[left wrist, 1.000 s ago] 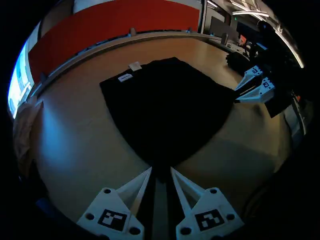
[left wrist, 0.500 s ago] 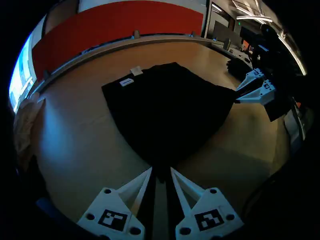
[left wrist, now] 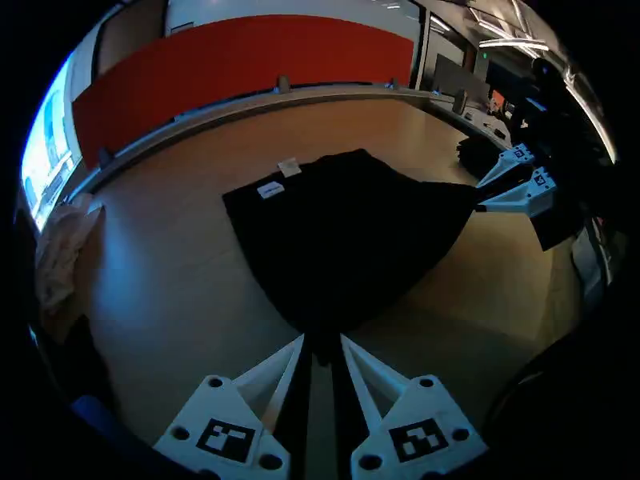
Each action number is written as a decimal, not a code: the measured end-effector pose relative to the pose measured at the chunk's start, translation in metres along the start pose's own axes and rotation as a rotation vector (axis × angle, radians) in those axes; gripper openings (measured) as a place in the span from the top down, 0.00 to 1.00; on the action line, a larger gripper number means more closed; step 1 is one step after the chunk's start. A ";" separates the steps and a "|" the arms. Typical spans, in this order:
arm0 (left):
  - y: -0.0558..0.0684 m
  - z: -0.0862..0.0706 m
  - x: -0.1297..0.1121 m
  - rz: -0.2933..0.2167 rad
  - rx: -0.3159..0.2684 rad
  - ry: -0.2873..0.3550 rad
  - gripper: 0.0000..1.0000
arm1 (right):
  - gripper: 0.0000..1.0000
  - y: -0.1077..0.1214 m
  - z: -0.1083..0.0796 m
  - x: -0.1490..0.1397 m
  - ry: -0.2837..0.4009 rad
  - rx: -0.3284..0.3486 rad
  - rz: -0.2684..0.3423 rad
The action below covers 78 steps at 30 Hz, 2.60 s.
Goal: Fold towel
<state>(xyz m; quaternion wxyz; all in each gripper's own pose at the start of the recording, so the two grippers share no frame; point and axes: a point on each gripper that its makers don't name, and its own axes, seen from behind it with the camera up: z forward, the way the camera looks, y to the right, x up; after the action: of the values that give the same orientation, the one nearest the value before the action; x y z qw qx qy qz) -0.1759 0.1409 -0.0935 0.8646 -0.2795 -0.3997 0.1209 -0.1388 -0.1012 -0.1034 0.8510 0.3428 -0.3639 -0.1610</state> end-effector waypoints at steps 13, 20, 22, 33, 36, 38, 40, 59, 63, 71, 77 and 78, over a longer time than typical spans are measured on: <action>0.000 -0.025 0.027 -0.031 0.018 0.030 0.84 | 0.80 0.003 -0.022 0.030 0.051 -0.009 -0.007; 0.001 -0.037 0.036 -0.036 0.021 0.038 0.84 | 0.80 0.001 -0.031 0.039 0.063 -0.001 -0.002; 0.001 -0.041 0.038 -0.033 0.022 0.041 0.84 | 0.80 0.000 -0.034 0.041 0.066 0.003 -0.001; 0.004 -0.056 0.046 -0.029 0.017 0.048 0.84 | 0.80 -0.006 -0.049 0.048 0.071 0.017 -0.011; 0.004 -0.060 0.049 -0.030 0.018 0.052 0.84 | 0.80 -0.007 -0.052 0.050 0.074 0.017 -0.011; 0.005 -0.063 0.050 -0.030 0.017 0.054 0.84 | 0.80 -0.008 -0.054 0.051 0.076 0.019 -0.008; 0.006 -0.066 0.050 -0.030 0.015 0.054 0.84 | 0.80 -0.009 -0.057 0.051 0.076 0.020 -0.006; 0.003 -0.060 0.057 -0.045 0.020 0.063 0.84 | 0.80 -0.004 -0.052 0.051 0.066 0.021 -0.004; 0.000 -0.052 0.064 -0.048 0.023 0.073 0.84 | 0.80 0.003 -0.046 0.051 0.055 0.016 -0.006; -0.010 -0.031 0.075 -0.057 0.034 0.088 0.85 | 0.80 0.017 -0.030 0.054 0.051 0.011 0.018; -0.021 -0.013 0.079 -0.068 0.044 0.087 0.84 | 0.80 0.031 -0.015 0.054 0.041 0.005 0.039; -0.023 -0.010 0.080 -0.069 0.046 0.087 0.84 | 0.80 0.033 -0.012 0.054 0.039 0.003 0.042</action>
<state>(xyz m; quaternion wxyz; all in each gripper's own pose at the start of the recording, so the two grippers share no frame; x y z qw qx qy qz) -0.1163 0.1527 -0.0355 0.8910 -0.2503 -0.3684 0.0880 -0.0919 -0.1002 -0.0585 0.8607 0.3394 -0.3545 -0.1356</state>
